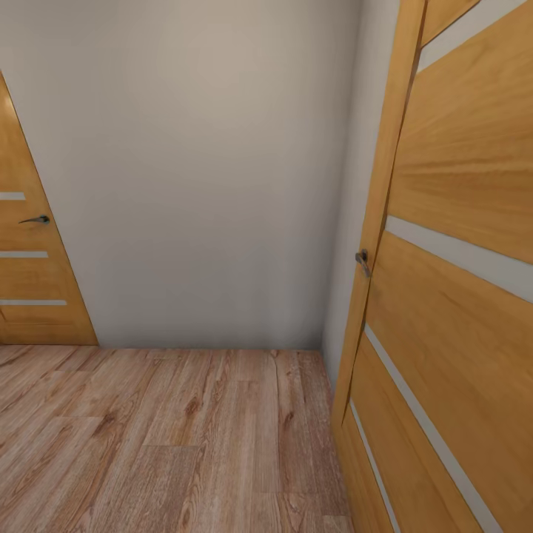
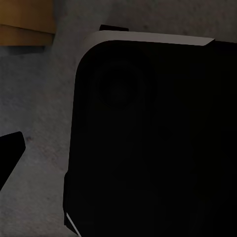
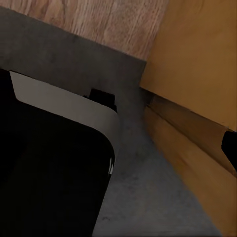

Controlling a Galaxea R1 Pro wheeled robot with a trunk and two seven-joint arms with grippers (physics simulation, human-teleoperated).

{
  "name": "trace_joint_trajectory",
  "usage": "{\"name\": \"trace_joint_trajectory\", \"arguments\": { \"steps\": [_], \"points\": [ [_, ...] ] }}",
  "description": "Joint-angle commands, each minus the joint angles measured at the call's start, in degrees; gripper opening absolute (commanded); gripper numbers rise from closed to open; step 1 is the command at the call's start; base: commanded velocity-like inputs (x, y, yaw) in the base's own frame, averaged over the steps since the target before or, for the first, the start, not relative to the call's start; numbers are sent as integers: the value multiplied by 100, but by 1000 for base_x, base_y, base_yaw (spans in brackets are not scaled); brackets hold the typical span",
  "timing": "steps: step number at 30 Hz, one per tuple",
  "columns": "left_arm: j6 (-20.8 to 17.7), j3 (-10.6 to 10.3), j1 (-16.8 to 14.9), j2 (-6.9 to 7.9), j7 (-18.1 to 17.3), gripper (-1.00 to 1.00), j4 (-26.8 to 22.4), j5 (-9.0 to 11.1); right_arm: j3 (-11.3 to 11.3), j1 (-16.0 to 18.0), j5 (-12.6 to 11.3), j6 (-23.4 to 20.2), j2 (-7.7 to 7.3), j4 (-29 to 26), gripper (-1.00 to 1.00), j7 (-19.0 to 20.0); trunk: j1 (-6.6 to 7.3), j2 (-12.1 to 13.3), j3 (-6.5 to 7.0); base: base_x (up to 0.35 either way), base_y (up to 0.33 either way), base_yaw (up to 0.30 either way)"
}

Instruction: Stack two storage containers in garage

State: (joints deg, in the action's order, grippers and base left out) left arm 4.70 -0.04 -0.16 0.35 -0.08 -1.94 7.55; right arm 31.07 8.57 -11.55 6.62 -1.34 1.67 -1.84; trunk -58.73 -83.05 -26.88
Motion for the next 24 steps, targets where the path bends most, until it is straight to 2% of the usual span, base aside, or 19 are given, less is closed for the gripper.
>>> {"name": "trace_joint_trajectory", "arguments": {
  "steps": [1, 24],
  "points": [
    [14, -5, -2, 0, -1, 100, 1, 45, 49, -11, -52, 41, 5, 17, 100, -5, 0, -3, -5, 0, 0, 0],
    [14, -4, -2, 0, -1, 100, 1, 45, 49, -39, -58, 55, 17, 17, 100, -1, 0, -3, -5, 0, 0, 0]
  ]
}}
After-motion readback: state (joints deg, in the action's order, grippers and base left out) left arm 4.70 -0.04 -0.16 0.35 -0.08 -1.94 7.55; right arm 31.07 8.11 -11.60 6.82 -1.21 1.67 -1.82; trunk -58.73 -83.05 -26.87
